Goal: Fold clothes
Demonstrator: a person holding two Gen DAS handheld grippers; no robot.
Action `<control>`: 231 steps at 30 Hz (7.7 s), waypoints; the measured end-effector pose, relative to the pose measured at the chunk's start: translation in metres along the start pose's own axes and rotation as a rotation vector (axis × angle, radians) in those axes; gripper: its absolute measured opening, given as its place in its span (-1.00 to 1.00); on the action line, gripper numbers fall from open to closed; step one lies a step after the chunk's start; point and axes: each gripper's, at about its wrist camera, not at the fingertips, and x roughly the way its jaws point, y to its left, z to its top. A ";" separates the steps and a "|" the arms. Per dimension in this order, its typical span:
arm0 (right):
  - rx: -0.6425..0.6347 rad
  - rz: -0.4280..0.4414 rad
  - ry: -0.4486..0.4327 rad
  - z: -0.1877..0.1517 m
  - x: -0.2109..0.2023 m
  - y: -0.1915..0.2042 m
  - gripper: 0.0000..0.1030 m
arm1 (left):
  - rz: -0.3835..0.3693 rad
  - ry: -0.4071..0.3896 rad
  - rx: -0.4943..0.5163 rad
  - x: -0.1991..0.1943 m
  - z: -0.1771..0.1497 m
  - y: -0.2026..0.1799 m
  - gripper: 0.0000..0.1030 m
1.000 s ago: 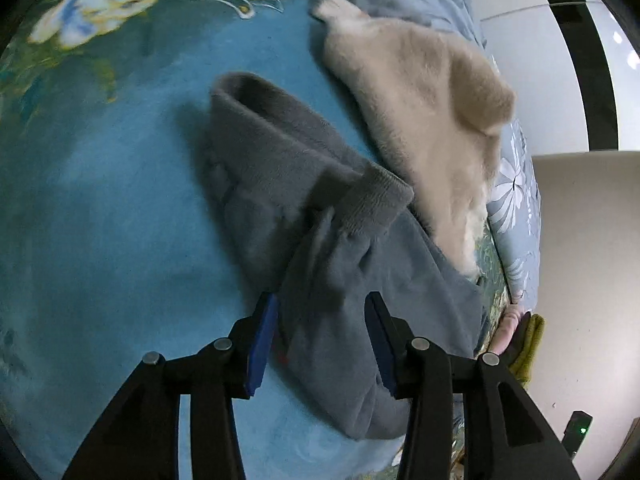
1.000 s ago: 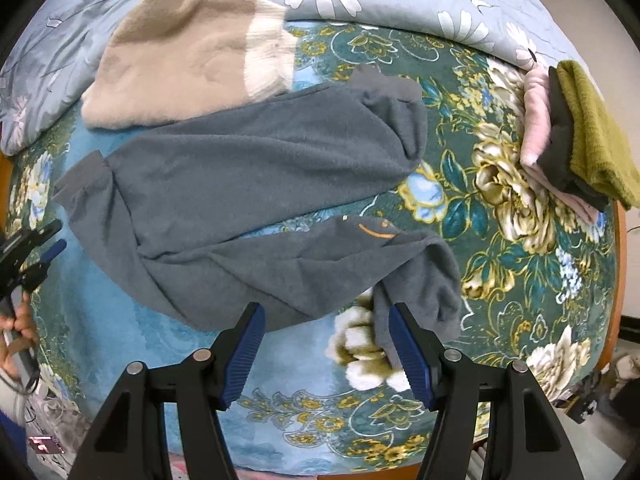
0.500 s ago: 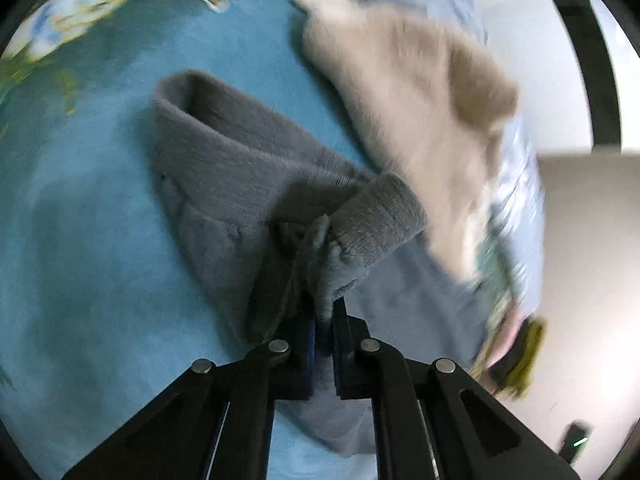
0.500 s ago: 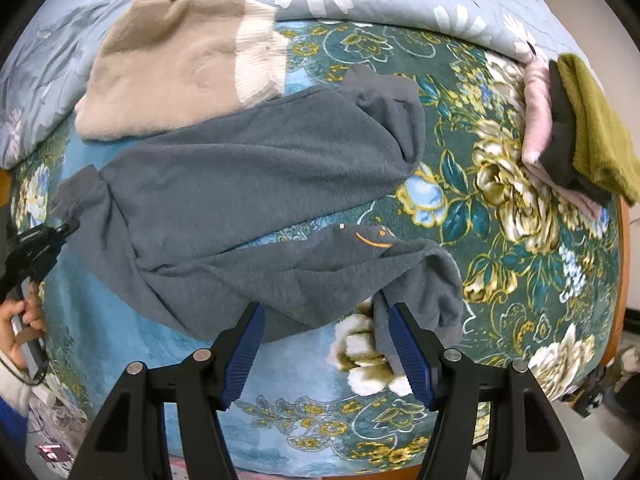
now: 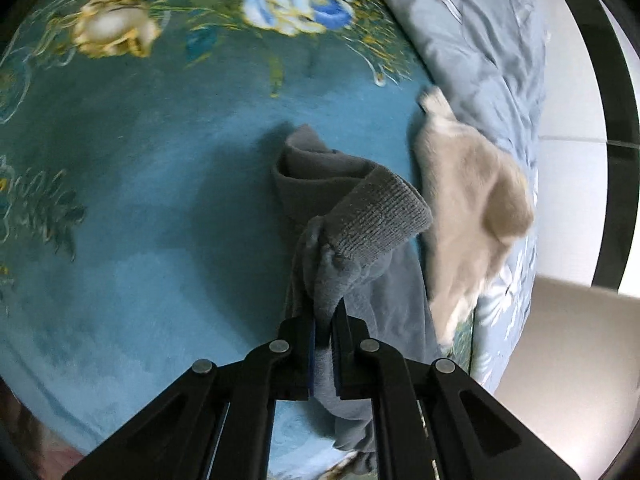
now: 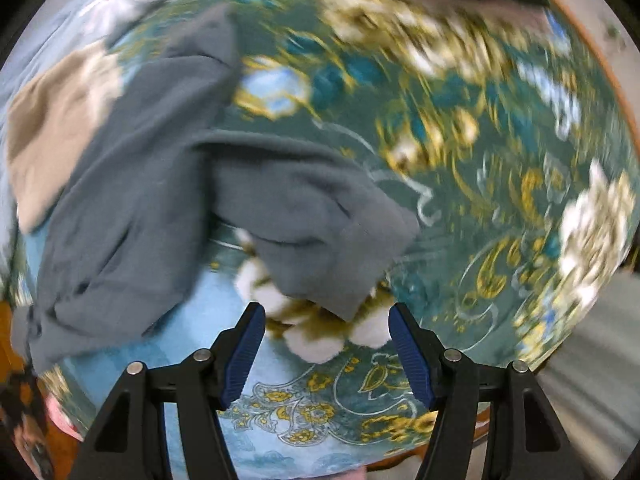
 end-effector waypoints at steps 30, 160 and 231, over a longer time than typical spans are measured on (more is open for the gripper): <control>0.110 0.124 -0.358 0.039 -0.153 -0.092 -1.00 | 0.090 -0.111 0.058 -0.080 -0.011 0.025 -0.89; 0.482 0.299 -0.092 -0.009 0.038 -0.163 -0.74 | 0.303 -0.065 -0.108 -0.032 -0.046 0.150 -0.92; 0.133 0.537 -0.022 0.253 0.012 -0.003 0.94 | 0.290 -0.228 0.118 -0.045 -0.169 -0.077 0.56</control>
